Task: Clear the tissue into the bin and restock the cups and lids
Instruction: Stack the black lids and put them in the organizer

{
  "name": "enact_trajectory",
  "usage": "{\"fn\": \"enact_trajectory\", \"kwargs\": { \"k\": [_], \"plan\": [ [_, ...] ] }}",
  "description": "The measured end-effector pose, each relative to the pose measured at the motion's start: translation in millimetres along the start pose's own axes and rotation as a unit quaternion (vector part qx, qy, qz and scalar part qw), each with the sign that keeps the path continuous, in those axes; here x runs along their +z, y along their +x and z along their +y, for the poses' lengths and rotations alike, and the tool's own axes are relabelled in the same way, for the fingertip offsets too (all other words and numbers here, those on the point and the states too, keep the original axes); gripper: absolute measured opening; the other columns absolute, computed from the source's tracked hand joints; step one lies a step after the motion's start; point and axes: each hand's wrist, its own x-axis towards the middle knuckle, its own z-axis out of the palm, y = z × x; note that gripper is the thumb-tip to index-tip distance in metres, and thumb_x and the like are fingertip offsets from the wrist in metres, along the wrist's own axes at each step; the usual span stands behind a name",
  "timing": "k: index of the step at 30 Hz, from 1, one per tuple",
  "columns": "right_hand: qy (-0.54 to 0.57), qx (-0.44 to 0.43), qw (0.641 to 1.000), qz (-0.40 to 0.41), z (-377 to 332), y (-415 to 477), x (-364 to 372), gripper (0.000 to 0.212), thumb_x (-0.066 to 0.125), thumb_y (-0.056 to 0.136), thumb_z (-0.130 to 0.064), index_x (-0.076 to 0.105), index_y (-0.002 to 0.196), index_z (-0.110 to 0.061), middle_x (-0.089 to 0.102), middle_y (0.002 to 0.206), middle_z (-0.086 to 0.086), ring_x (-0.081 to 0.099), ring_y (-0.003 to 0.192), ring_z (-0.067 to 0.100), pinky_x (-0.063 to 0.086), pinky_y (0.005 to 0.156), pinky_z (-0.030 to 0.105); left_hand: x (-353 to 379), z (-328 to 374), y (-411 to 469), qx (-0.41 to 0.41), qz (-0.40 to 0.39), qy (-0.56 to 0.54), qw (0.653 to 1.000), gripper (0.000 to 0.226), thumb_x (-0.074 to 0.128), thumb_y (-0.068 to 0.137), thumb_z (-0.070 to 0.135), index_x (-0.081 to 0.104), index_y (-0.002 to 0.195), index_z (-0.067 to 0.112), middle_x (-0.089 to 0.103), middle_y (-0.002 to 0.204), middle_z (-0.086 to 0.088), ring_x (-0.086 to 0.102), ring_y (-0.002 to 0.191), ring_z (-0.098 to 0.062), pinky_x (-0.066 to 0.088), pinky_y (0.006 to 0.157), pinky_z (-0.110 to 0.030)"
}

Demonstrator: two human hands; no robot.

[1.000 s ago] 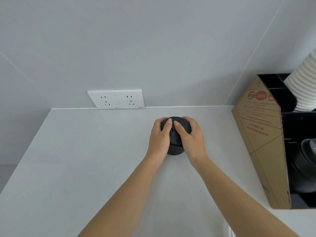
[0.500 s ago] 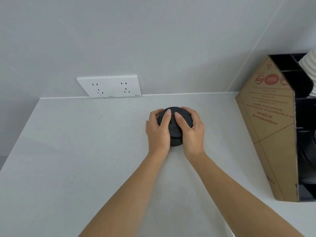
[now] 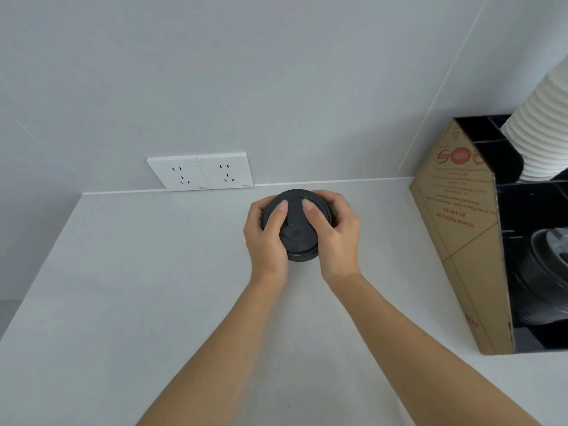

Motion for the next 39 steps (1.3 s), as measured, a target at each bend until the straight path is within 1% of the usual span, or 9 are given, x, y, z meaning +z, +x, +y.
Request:
{"fn": "enact_trajectory", "kwargs": {
  "k": [5, 8, 15, 21, 26, 29, 32, 33, 39],
  "plan": [
    [0.017, -0.030, 0.999, -0.002, -20, -8, -2, 0.031, 0.063, 0.077, -0.026, 0.062, 0.102, -0.008, 0.065, 0.093, 0.000, 0.063, 0.090, 0.015, 0.053, 0.080, 0.033, 4, 21, -9, 0.011, -0.024, -0.012, 1.000, 0.004, 0.059, 0.084, 0.015, 0.061, 0.086, 0.012, 0.064, 0.080, 0.001, 0.061, 0.070, -0.004, 0.048, 0.062, -0.016],
    [0.024, -0.034, 0.999, -0.005, -34, -14, -5, 0.029, 0.062, 0.077, -0.028, 0.062, 0.100, -0.011, 0.065, 0.091, -0.004, 0.062, 0.086, 0.009, 0.051, 0.076, 0.024, 8, 31, -17, 0.004, -0.032, -0.014, 0.999, 0.011, 0.053, 0.087, 0.022, 0.059, 0.086, 0.013, 0.061, 0.082, 0.002, 0.058, 0.074, -0.008, 0.047, 0.062, -0.015],
    [0.056, -0.053, 0.996, 0.034, -72, -37, -32, 0.017, 0.061, 0.077, -0.028, 0.062, 0.093, -0.021, 0.065, 0.089, -0.005, 0.063, 0.082, 0.007, 0.052, 0.071, 0.021, 32, 61, -54, -0.004, -0.081, -0.023, 0.996, 0.016, 0.044, 0.094, 0.021, 0.056, 0.086, 0.014, 0.058, 0.083, 0.002, 0.055, 0.076, -0.011, 0.045, 0.059, -0.012],
    [0.052, -0.080, 0.992, 0.084, -103, -49, -70, 0.006, 0.058, 0.090, -0.011, 0.061, 0.093, -0.016, 0.062, 0.086, -0.007, 0.060, 0.072, -0.006, 0.049, 0.066, 0.014, 67, 76, -85, -0.010, -0.115, -0.026, 0.993, 0.015, 0.044, 0.094, 0.021, 0.056, 0.088, 0.015, 0.058, 0.084, 0.004, 0.055, 0.076, -0.009, 0.045, 0.058, -0.012],
    [0.052, -0.093, 0.988, 0.116, -128, -50, -112, 0.011, 0.062, 0.083, -0.023, 0.063, 0.093, -0.018, 0.064, 0.089, -0.006, 0.062, 0.082, 0.005, 0.052, 0.075, 0.026, 111, 85, -115, -0.008, -0.134, -0.014, 0.991, 0.014, 0.046, 0.093, 0.022, 0.056, 0.086, 0.015, 0.057, 0.082, 0.005, 0.054, 0.075, -0.008, 0.043, 0.062, -0.016],
    [0.050, -0.097, 0.987, 0.121, -137, -44, -145, 0.016, 0.059, 0.077, -0.029, 0.063, 0.091, -0.021, 0.066, 0.090, -0.003, 0.062, 0.087, 0.013, 0.052, 0.080, 0.033, 141, 83, -130, -0.009, -0.144, -0.013, 0.990, 0.015, 0.046, 0.093, 0.022, 0.055, 0.083, 0.015, 0.057, 0.081, 0.004, 0.054, 0.073, -0.009, 0.044, 0.056, -0.011],
    [0.045, -0.092, 0.987, 0.122, -145, -35, -178, 0.004, 0.060, 0.086, -0.020, 0.063, 0.088, -0.023, 0.066, 0.090, -0.002, 0.062, 0.088, 0.015, 0.053, 0.080, 0.033, 173, 78, -144, -0.017, -0.141, -0.010, 0.990, 0.015, 0.046, 0.094, 0.022, 0.054, 0.084, 0.013, 0.056, 0.079, 0.003, 0.054, 0.071, -0.008, 0.043, 0.051, -0.008],
    [0.044, -0.089, 0.987, 0.127, -146, -33, -189, 0.007, 0.059, 0.089, -0.016, 0.062, 0.088, -0.023, 0.066, 0.089, -0.001, 0.062, 0.087, 0.015, 0.053, 0.080, 0.033, 183, 75, -148, -0.021, -0.140, -0.007, 0.990, 0.014, 0.047, 0.094, 0.022, 0.054, 0.085, 0.013, 0.056, 0.079, 0.003, 0.054, 0.071, -0.008, 0.043, 0.052, -0.009],
    [0.036, -0.052, 0.990, 0.130, -140, -12, -242, 0.017, 0.057, 0.091, -0.017, 0.062, 0.104, -0.008, 0.065, 0.091, -0.001, 0.064, 0.086, 0.012, 0.053, 0.074, 0.026, 232, 51, -162, -0.059, -0.124, 0.021, 0.990, 0.018, 0.049, 0.092, 0.028, 0.058, 0.091, 0.013, 0.060, 0.089, 0.000, 0.057, 0.085, -0.015, 0.043, 0.069, -0.024]
  ]
}}
